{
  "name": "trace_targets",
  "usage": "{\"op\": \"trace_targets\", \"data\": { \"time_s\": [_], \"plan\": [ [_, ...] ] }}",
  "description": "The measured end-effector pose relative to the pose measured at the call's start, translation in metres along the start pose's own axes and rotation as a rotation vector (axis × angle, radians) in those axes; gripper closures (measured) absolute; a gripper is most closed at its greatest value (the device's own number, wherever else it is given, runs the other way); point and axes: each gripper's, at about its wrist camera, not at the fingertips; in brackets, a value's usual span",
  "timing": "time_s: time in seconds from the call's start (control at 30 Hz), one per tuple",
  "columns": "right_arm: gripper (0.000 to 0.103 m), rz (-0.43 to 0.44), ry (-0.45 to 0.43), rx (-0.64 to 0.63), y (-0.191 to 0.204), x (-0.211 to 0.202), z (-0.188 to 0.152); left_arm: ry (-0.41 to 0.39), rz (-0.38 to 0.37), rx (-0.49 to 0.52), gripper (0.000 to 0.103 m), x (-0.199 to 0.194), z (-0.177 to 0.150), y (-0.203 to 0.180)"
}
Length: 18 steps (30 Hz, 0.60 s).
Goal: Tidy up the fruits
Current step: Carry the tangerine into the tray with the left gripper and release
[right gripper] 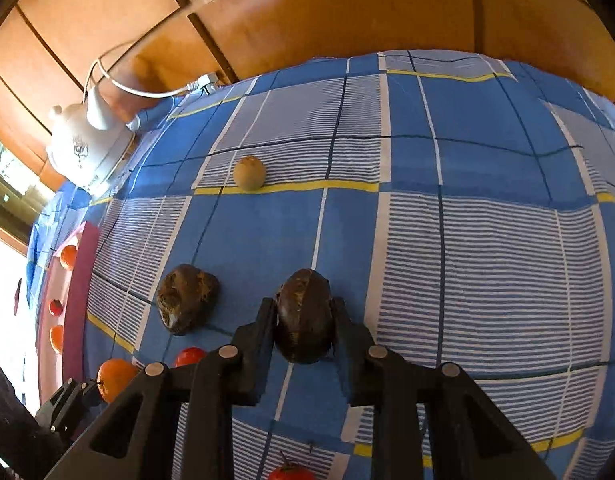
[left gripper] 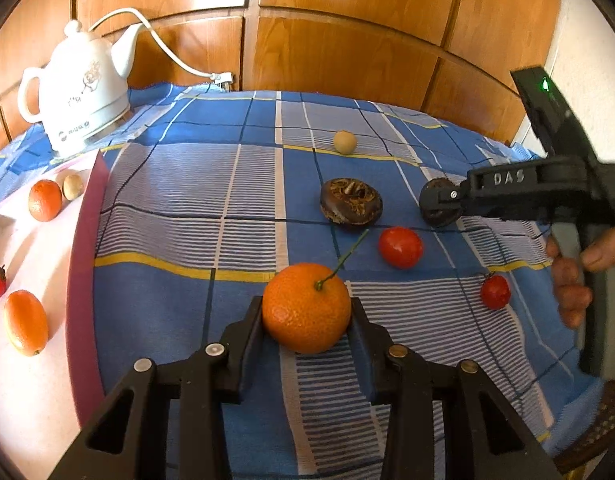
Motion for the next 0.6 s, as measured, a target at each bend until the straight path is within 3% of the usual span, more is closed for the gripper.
{"op": "trace_targets", "data": {
  "time_s": [0.23,0.6],
  "plan": [
    [0.076,-0.007,0.000,0.005,0.003,0.005,-0.002,-0.056,-0.031,-0.018,0.063,-0.045,0.018,0.004],
    [0.076,0.009,-0.005,-0.007,0.001,0.006,-0.004,-0.143,0.120,-0.162,0.063,-0.111,0.044,0.073]
  ]
}}
Point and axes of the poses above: each gripper's, at about its wrist camera, not at the fingertips, and x roughly the way its jaws point, y to its left, z to its top, and after that the axes turned 9 degrees about -y, right-handed
